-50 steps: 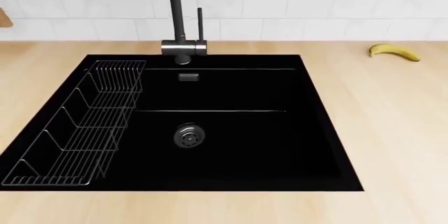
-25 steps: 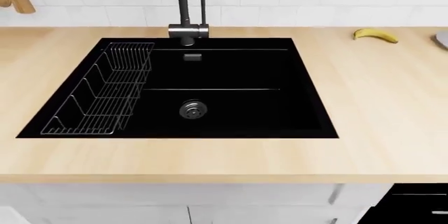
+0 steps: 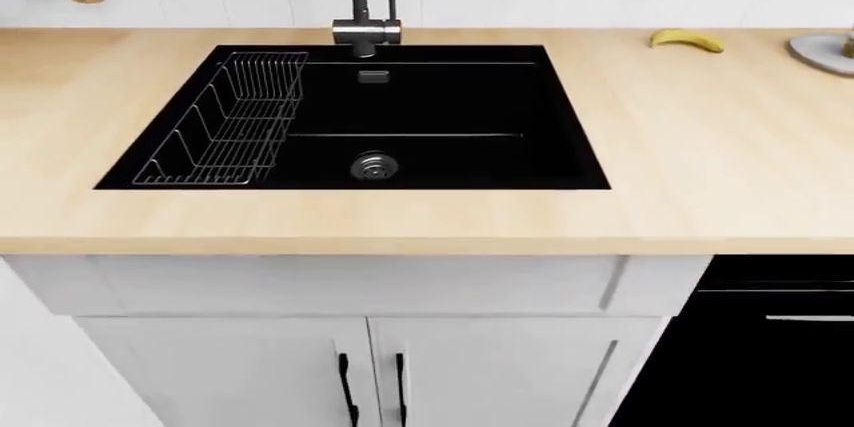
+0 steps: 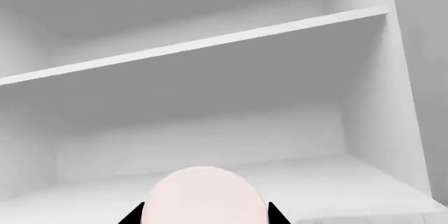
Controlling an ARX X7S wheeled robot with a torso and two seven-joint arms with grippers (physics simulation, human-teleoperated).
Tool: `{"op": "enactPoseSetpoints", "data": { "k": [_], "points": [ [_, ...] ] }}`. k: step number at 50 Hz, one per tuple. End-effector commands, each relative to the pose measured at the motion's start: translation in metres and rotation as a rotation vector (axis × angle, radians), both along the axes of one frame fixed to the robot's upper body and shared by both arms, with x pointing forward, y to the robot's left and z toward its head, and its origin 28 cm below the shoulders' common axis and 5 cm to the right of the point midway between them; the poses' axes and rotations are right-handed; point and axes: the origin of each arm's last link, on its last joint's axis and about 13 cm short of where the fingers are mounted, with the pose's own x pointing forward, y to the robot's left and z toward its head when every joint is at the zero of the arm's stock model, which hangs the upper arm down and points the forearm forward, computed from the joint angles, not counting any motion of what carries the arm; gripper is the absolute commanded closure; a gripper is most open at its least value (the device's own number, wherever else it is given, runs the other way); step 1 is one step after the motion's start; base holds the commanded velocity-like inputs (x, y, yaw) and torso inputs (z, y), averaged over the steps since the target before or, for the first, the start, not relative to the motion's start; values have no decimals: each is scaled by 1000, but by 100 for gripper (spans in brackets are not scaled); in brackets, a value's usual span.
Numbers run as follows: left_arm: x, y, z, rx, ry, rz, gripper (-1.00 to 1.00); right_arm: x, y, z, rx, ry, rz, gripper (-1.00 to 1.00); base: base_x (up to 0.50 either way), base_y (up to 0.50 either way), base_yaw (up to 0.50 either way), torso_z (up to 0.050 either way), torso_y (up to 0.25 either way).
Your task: From the different types of pastries on the counter, select a croissant and place it on the cutting board. Then retrieve a jar of jam from the cabinet and place it alongside the croissant on the cutting board.
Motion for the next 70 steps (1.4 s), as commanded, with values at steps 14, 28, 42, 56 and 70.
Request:
{"op": "enactPoseSetpoints", "data": {
  "k": [14,28,42,56,70],
  "points": [
    [5,-1,-6,-24,12,-4,-100,12,-15,-62,28,14,173,100,0,0,0,0,-1],
    [12,-2,-11,-30,23,-3,-100,-37,-12,-143,17,32,162,100,0,0,0,0,0],
    [21,-3,-20,-36,38,8,-100,-51,-6,-233,37,169,131,100,0,0,0,0,0],
    [32,-5,-34,-29,52,33,-100,-71,-21,-272,79,225,74,100,0,0,0,0,0],
    [50,-8,-67,-7,104,85,-100,-62,-21,-296,87,297,46,100,-69,-110,0,0,0]
  ]
}}
